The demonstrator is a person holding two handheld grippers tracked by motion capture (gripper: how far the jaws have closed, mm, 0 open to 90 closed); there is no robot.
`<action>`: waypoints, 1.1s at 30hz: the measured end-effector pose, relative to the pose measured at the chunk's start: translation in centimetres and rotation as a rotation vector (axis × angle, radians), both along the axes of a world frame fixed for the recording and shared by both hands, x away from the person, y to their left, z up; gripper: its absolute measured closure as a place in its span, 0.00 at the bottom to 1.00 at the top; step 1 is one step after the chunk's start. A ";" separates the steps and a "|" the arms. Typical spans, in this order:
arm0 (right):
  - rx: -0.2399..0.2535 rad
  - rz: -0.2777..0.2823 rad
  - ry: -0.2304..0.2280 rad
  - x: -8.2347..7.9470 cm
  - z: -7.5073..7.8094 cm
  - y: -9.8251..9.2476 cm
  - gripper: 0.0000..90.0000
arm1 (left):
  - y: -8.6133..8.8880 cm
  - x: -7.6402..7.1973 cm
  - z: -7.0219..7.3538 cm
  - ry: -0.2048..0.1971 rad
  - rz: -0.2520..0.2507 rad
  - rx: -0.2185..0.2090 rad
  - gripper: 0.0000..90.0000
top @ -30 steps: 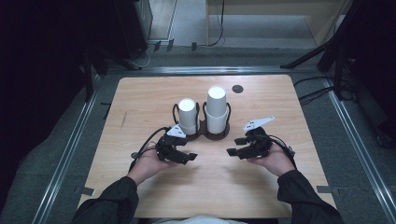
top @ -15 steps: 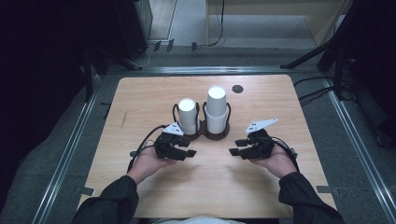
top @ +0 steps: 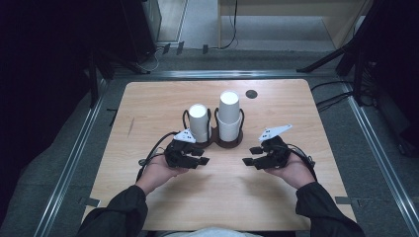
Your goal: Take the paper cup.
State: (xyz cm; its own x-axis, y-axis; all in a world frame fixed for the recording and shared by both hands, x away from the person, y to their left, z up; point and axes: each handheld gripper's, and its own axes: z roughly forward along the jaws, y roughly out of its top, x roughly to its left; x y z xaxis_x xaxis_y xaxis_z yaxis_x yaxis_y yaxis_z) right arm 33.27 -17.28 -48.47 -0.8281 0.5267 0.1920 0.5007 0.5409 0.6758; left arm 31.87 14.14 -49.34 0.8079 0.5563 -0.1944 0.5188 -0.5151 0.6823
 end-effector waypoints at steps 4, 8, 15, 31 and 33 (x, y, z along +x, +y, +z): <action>0.027 -0.013 -0.001 0.5 0.7 -0.3 0.51 | -0.9 0.4 0.5 0.000 0.007 -0.023 0.70; 0.001 -0.007 -0.016 0.8 0.8 -0.3 0.51 | -1.5 0.5 0.8 0.000 -0.005 -0.055 0.69; 0.006 -0.016 -0.013 1.2 1.1 -0.5 0.49 | -2.9 1.3 1.2 0.000 0.003 -0.061 0.72; -0.013 -0.061 -0.045 3.1 4.1 -1.6 0.47 | -5.8 2.9 2.8 0.015 0.085 -0.066 0.81; -0.017 -0.059 -0.045 3.5 4.7 -1.6 0.47 | -6.1 3.1 2.9 0.014 0.115 -0.067 0.82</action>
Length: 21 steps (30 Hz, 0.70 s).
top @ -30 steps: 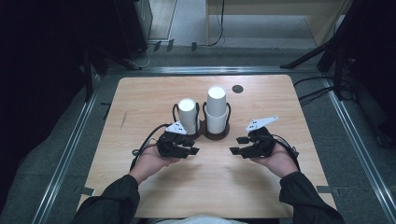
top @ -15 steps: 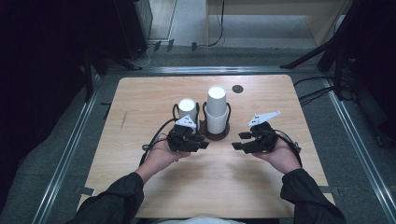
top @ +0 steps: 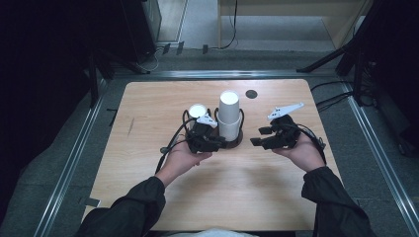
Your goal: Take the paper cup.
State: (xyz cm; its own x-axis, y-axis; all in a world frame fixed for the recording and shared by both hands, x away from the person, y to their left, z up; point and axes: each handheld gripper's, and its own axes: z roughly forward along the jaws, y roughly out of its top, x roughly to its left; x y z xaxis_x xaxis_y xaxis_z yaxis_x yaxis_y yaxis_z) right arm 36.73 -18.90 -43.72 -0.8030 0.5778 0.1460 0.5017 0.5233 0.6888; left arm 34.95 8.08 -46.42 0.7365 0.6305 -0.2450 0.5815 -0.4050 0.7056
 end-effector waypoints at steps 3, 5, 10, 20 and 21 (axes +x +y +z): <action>-0.020 0.011 -0.011 0.7 1.3 0.2 0.47 | -0.4 0.4 0.3 -0.003 0.019 -0.008 0.85; -0.020 0.013 -0.017 1.1 1.9 0.4 0.48 | -0.6 0.4 0.6 -0.029 0.029 0.005 0.91; -0.006 0.014 -0.023 2.0 3.3 0.7 0.50 | -1.2 0.6 1.1 -0.045 0.064 0.032 0.94; -0.006 0.033 -0.069 3.4 5.1 1.9 0.44 | -1.4 1.2 1.5 -0.048 0.178 0.006 0.99; -0.006 0.033 -0.069 3.4 5.1 1.9 0.44 | -1.4 1.2 1.5 -0.048 0.178 0.006 0.99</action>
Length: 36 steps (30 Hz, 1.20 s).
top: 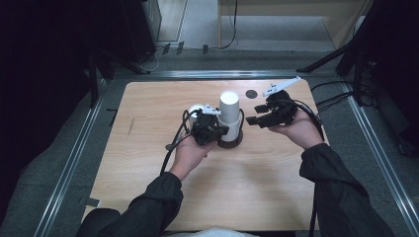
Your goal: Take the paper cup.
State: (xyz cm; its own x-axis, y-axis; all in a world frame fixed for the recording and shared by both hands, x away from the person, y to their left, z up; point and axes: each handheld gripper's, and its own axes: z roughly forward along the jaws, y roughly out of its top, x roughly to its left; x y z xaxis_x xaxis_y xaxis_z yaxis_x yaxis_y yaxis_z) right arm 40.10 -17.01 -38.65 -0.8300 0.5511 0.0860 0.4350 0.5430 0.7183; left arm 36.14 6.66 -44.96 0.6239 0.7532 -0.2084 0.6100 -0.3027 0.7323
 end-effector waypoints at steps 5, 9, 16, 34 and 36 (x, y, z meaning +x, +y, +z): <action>-0.009 0.019 -0.015 0.6 0.4 1.0 0.41 | -0.2 0.3 -0.2 0.008 0.031 0.004 0.99; -0.018 0.041 -0.027 0.9 0.6 1.9 0.39 | -0.3 0.3 -0.3 0.007 0.041 0.012 0.99; -0.043 0.067 -0.038 1.4 0.8 3.2 0.37 | -0.3 0.3 -0.3 0.003 0.042 0.010 0.99; -0.060 0.092 -0.040 2.9 1.1 5.5 0.33 | -0.4 0.3 -0.2 0.010 0.045 0.012 0.99; -0.063 0.091 -0.039 3.1 1.1 5.8 0.33 | -0.4 0.3 -0.3 0.011 0.041 0.012 0.99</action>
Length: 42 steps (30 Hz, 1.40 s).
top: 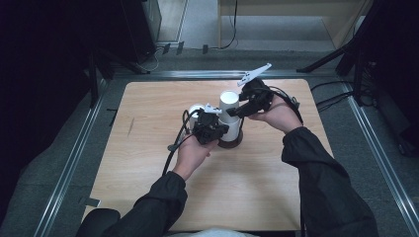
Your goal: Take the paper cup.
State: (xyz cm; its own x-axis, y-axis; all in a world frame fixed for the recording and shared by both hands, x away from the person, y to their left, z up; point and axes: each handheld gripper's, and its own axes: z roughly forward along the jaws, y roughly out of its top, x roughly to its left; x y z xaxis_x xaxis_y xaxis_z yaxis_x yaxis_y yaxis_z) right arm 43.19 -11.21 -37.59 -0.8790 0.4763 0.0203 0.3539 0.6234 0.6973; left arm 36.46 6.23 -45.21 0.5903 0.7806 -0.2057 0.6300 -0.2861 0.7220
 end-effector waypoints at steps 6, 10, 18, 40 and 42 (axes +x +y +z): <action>-0.013 0.010 -0.002 0.3 0.1 0.7 0.31 | -0.1 0.0 0.0 0.004 0.002 0.000 0.98; -0.019 0.009 -0.013 0.5 0.3 1.1 0.32 | -0.2 0.0 0.0 0.003 0.005 -0.002 0.98; -0.034 0.001 -0.013 0.6 0.5 1.3 0.36 | -0.2 0.0 0.0 0.007 0.011 -0.010 0.98; -0.039 -0.007 0.010 0.4 2.3 1.2 0.36 | 0.0 0.0 -0.1 0.005 0.004 -0.022 0.97; -0.036 -0.009 0.009 0.4 2.6 1.2 0.36 | 0.0 0.0 -0.1 0.004 0.004 -0.023 0.97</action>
State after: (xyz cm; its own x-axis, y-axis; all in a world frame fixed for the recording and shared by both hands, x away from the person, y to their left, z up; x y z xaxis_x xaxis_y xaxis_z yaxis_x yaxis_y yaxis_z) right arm 43.63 -9.97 -35.01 -0.8747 0.4845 0.0108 0.3655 0.6450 0.6710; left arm 36.50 6.26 -45.33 0.5864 0.7778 -0.2261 0.6339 -0.2670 0.7259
